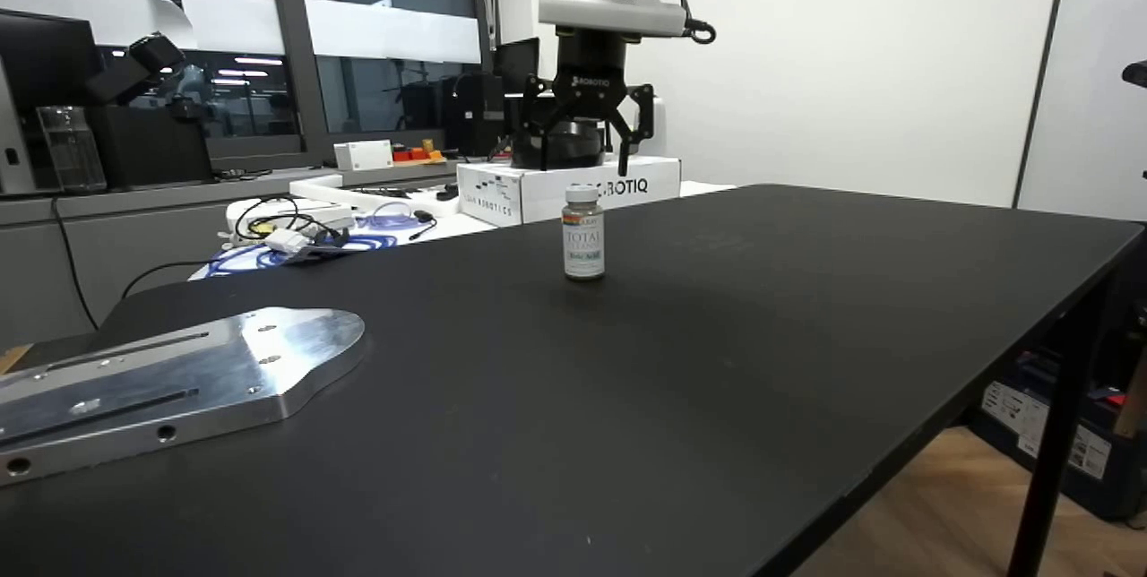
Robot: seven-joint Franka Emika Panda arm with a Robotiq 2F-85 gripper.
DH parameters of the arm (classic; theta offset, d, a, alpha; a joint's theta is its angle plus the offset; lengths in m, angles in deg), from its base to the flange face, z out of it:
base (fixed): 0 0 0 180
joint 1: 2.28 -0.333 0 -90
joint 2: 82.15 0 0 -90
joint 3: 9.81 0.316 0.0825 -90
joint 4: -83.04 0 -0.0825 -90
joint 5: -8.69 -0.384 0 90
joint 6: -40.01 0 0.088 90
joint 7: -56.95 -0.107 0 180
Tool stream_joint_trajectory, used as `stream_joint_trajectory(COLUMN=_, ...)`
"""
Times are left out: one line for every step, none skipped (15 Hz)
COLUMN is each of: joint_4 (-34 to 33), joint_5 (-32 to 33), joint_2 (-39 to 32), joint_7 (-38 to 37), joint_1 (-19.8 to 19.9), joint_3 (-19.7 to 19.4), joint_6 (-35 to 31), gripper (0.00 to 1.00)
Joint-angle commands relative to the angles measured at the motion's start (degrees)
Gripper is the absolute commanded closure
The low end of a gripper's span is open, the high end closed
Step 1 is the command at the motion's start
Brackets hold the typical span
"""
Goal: Pick the bottle and move it to the right on the table
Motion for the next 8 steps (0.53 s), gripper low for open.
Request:
stream_joint_trajectory(joint_4=-0.13, joint_5=0.52, joint_2=-0.59, joint_7=0.75, joint_1=-1.44, joint_3=-1.62, joint_6=-0.34, gripper=0.00)
stream_joint_trajectory(joint_4=-0.19, joint_5=0.32, joint_2=-0.84, joint_7=1.17, joint_1=-1.42, joint_3=-1.58, joint_6=-0.39, gripper=0.00)
stream_joint_trajectory(joint_4=-0.22, joint_5=0.14, joint_2=-1.10, joint_7=1.54, joint_1=-1.43, joint_3=-1.56, joint_6=-0.59, gripper=0.00)
stream_joint_trajectory(joint_4=-0.20, joint_5=-0.16, joint_2=-1.37, joint_7=2.20, joint_1=-1.30, joint_3=-1.37, joint_6=-0.95, gripper=0.00)
stream_joint_trajectory(joint_4=-0.16, joint_5=-0.39, joint_2=-1.60, joint_7=2.86, joint_1=-1.23, joint_3=-1.24, joint_6=-1.41, gripper=0.00)
stream_joint_trajectory(joint_4=-0.13, joint_5=-0.45, joint_2=-1.87, joint_7=3.18, joint_1=-1.31, joint_3=-1.30, joint_6=-2.01, gripper=0.00)
stream_joint_trajectory(joint_4=-0.12, joint_5=-0.48, joint_2=-2.15, joint_7=3.52, joint_1=-1.34, joint_3=-1.34, joint_6=-2.37, gripper=0.00)
stream_joint_trajectory(joint_4=-0.11, joint_5=-0.42, joint_2=-2.45, joint_7=3.86, joint_1=-1.43, joint_3=-1.46, joint_6=-2.96, gripper=0.00)
